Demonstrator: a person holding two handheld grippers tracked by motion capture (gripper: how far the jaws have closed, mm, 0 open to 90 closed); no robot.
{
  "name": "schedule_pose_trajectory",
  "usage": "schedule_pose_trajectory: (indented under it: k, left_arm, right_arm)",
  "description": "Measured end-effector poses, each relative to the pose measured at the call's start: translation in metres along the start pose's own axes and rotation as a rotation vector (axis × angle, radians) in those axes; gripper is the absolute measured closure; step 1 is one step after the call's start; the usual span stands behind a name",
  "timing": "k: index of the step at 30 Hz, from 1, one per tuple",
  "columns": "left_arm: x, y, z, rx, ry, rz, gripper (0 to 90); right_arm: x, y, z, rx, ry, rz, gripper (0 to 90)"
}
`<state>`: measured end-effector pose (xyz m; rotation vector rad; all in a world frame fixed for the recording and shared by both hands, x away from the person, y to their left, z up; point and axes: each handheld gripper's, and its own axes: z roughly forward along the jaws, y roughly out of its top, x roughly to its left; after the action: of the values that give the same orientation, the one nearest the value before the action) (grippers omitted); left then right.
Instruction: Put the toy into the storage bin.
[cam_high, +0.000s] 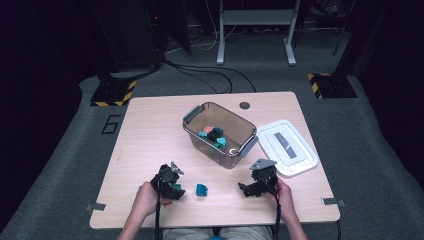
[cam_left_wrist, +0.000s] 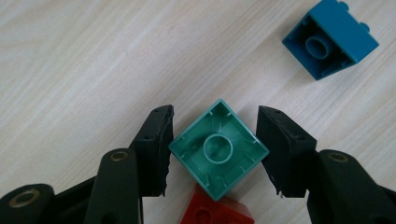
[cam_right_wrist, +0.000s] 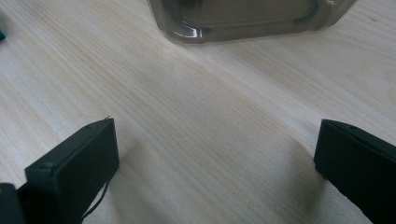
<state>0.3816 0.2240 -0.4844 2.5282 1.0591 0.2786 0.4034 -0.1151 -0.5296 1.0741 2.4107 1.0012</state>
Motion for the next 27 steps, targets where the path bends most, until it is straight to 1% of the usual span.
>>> schedule_pose_trajectory:
  k: [2, 5, 7, 8, 13, 15, 16, 27]
  left_arm:
    - [0.002, 0.002, -0.002, -0.008, 0.004, 0.005, 47.4]
    - [0.003, 0.006, -0.005, -0.018, 0.002, -0.001, 47.5]
    - [0.004, 0.008, -0.007, -0.02, 0.004, 0.002, 47.5]
    - [0.005, 0.01, -0.008, -0.029, 0.006, 0.003, 47.5]
    - [0.007, 0.017, -0.013, -0.03, 0.013, 0.011, 47.5]
    - [0.007, 0.02, -0.015, -0.038, 0.016, 0.013, 47.5]
    - [0.008, 0.022, -0.016, -0.034, 0.016, 0.015, 47.5]
    - [0.013, 0.042, -0.031, -0.05, 0.033, 0.046, 47.6]
  right_arm:
    - [0.0, 0.0, 0.0, 0.0, -0.001, -0.001, 0.0]
    - [0.0, 0.0, 0.0, 0.0, 0.0, 0.0, 0.0]
    - [0.0, 0.0, 0.0, 0.001, -0.002, -0.002, 0.0]
    - [0.0, 0.0, 0.0, 0.0, 0.0, 0.0, 0.0]
    - [0.0, 0.0, 0.0, 0.0, 0.0, 0.0, 0.0]
    - [0.0, 0.0, 0.0, 0.0, -0.002, -0.002, 0.0]
    - [0.0, 0.0, 0.0, 0.0, -0.002, -0.002, 0.0]
    - [0.0, 0.0, 0.0, 0.0, 0.0, 0.0, 0.0]
